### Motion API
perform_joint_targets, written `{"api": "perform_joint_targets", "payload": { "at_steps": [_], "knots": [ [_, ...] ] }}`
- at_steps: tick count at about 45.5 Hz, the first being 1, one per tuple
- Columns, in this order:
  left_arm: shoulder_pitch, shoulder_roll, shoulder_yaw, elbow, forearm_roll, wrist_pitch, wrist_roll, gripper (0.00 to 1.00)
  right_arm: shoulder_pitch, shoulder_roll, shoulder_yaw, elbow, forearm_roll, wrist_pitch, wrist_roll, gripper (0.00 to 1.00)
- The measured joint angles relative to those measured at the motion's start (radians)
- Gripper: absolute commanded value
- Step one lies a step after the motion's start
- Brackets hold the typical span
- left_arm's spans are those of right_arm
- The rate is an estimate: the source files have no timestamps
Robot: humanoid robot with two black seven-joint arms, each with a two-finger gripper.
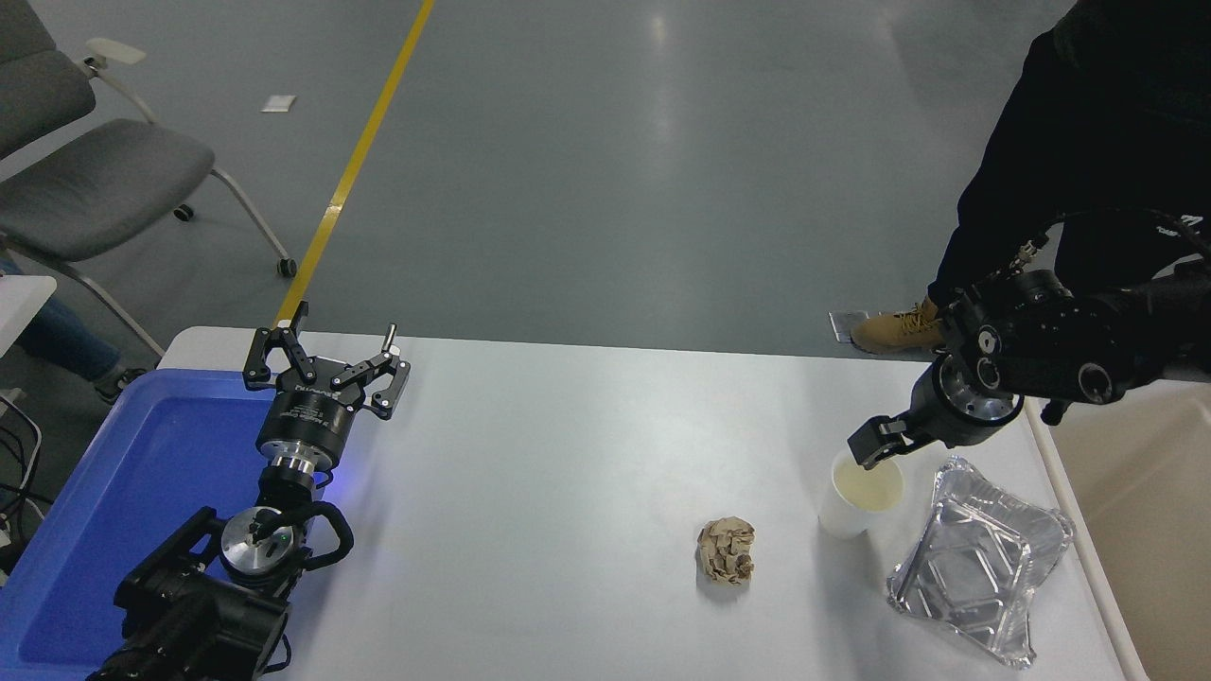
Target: Pick up paper cup place in dustbin
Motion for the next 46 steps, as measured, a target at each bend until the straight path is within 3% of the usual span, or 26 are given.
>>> {"api": "perform_joint_targets", "payload": {
  "at_steps": [20, 25, 29, 32, 37, 41, 46],
  "knots": [
    [0.000, 0.000, 0.000, 0.000, 0.000, 0.000, 0.000, 0.99, -0.093, 0.004, 0.056, -0.050, -0.028, -0.045, 0.003, 1.00],
    [0.000, 0.000, 0.000, 0.000, 0.000, 0.000, 0.000, 0.99, -0.110, 0.004, 0.059, -0.064, -0.037, -0.054, 0.004, 0.95],
    [0.000, 0.000, 0.000, 0.000, 0.000, 0.000, 0.000, 0.99, -0.122, 0.005, 0.061, -0.073, -0.042, -0.064, 0.004, 0.70],
    [0.000, 0.000, 0.000, 0.000, 0.000, 0.000, 0.000, 0.99, -0.129, 0.005, 0.063, -0.078, -0.045, -0.072, 0.005, 0.46],
    [0.000, 0.000, 0.000, 0.000, 0.000, 0.000, 0.000, 0.99, -0.137, 0.005, 0.064, -0.085, -0.049, -0.083, 0.007, 0.30],
    [0.000, 0.000, 0.000, 0.000, 0.000, 0.000, 0.000, 0.99, -0.140, 0.005, 0.065, -0.088, -0.053, -0.088, 0.009, 0.00],
    [0.000, 0.000, 0.000, 0.000, 0.000, 0.001, 0.000, 0.99, -0.144, 0.005, 0.065, -0.090, -0.065, -0.091, 0.010, 0.00]
  ]
}}
